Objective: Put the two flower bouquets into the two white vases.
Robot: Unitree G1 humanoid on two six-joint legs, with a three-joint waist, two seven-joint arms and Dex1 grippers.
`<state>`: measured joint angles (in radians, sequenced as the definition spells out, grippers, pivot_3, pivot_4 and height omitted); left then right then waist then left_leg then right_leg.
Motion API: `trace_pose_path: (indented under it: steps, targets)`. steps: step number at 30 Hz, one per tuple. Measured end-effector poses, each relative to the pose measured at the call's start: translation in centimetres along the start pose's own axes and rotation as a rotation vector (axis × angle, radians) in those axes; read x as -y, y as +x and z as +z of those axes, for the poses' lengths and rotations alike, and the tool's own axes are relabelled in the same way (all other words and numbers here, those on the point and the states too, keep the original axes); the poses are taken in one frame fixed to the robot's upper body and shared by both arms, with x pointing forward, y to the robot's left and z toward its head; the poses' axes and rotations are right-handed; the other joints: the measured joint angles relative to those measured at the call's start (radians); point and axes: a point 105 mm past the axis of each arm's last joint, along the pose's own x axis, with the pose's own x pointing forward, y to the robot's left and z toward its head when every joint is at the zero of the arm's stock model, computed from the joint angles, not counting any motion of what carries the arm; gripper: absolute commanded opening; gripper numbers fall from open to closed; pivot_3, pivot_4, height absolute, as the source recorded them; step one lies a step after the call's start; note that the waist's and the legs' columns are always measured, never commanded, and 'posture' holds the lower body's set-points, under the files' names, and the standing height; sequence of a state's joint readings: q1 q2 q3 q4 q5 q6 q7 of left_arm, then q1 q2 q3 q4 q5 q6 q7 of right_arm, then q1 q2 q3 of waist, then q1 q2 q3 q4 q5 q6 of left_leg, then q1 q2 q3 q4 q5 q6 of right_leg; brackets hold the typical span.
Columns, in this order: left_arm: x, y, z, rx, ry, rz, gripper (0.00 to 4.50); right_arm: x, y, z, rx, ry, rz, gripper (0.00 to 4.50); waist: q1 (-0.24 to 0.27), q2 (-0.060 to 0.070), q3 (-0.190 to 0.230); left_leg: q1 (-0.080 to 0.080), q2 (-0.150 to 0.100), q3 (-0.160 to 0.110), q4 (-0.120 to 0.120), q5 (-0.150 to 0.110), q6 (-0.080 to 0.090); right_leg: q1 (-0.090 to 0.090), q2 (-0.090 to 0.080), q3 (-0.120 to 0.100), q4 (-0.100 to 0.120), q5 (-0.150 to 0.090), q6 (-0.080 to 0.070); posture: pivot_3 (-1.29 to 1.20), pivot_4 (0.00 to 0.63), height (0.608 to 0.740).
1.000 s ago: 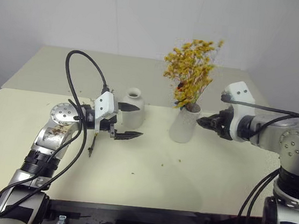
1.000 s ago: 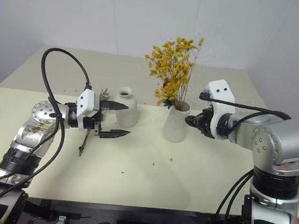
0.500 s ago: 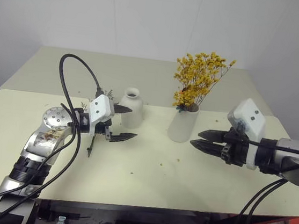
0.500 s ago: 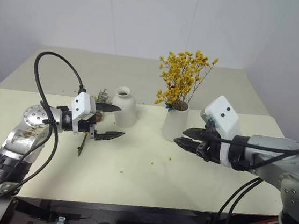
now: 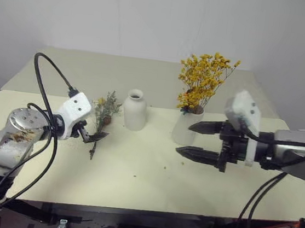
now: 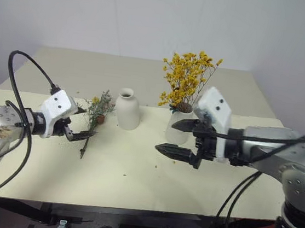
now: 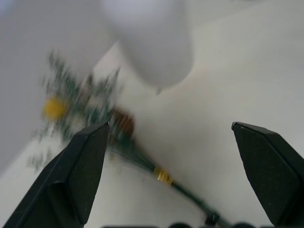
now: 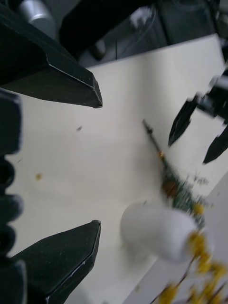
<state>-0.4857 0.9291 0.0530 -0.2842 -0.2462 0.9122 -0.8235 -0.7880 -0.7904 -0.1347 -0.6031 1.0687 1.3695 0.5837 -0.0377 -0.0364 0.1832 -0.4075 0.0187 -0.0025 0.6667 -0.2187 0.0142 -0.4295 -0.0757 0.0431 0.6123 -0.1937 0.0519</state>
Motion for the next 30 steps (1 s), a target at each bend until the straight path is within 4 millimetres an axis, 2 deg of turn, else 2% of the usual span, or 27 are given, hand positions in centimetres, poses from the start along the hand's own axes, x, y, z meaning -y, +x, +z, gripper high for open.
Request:
trace_pose_path:
  steps: [2, 4, 6, 9, 12, 19, 25, 30]
  targets:
    - [-1.2, 0.1, -0.2, -0.052, -0.089, 0.041, 4.50, 0.7, 1.4, 0.4, 0.000, 0.072, 0.015, 4.46, -0.002, 0.000, 0.000, 0.001, 0.000, 0.000, 0.000, 0.000, 0.000, 0.001, 0.000, 0.000, 0.001, 0.000, 0.000, 0.00, 0.150, 0.740]
    - [-1.8, 0.4, -0.2, -0.097, -0.148, 0.058, 4.50, 1.5, 2.3, -0.2, -0.046, 0.140, 0.003, 4.46, 0.001, 0.000, 0.000, 0.001, 0.000, 0.000, 0.000, 0.000, 0.000, 0.000, 0.000, 0.000, 0.001, 0.000, 0.000, 0.00, 0.150, 0.740]
    - [-2.1, 0.8, -0.6, -0.150, -0.214, 0.064, 4.50, 1.9, 2.6, -0.9, -0.081, 0.177, -0.002, 4.46, 0.006, 0.000, 0.000, -0.003, -0.001, -0.001, 0.000, 0.000, 0.000, -0.002, 0.000, 0.000, 0.001, 0.000, -0.001, 0.00, 0.150, 0.740]
    - [-2.3, 1.5, -0.9, -0.213, -0.315, 0.070, 4.50, 1.8, 3.1, -0.5, -0.090, 0.173, 0.011, 4.46, 0.007, 0.000, 0.000, -0.013, -0.002, -0.001, 0.000, 0.000, 0.000, -0.011, -0.001, 0.000, 0.002, 0.004, -0.006, 0.00, 0.150, 0.740]
    - [-2.4, 2.5, -1.5, -0.281, -0.428, 0.098, 4.50, 1.6, 3.4, -0.3, -0.084, 0.170, 0.022, 4.46, 0.012, 0.000, 0.000, -0.015, -0.002, -0.001, 0.000, 0.000, 0.000, -0.013, -0.001, -0.001, 0.004, 0.004, -0.007, 0.00, 0.150, 0.740]
    - [-1.4, 4.0, -1.8, -0.373, -0.556, 0.086, 4.50, 1.5, 4.1, -0.3, -0.086, 0.164, 0.024, 4.46, 0.016, 0.000, 0.000, -0.014, -0.002, -0.001, 0.001, 0.000, 0.000, -0.013, -0.001, -0.001, 0.005, 0.004, -0.007, 0.00, 0.150, 0.740]
    - [0.0, 4.7, -2.3, -0.438, -0.569, 0.057, 4.50, 1.8, 4.4, -0.2, -0.085, 0.154, 0.001, 4.46, 0.016, 0.000, 0.000, -0.013, -0.002, -0.001, 0.002, 0.000, 0.000, -0.014, -0.001, 0.000, 0.011, 0.004, -0.007, 0.00, 0.150, 0.740]
    - [0.2, 5.3, -3.4, -0.486, -0.566, 0.071, 4.50, 1.8, 4.8, -0.2, -0.077, 0.154, -0.003, 4.46, 0.016, 0.000, 0.000, -0.012, -0.002, -0.002, 0.004, 0.000, 0.000, -0.014, -0.001, 0.000, 0.012, 0.004, -0.007, 0.00, 0.150, 0.740]
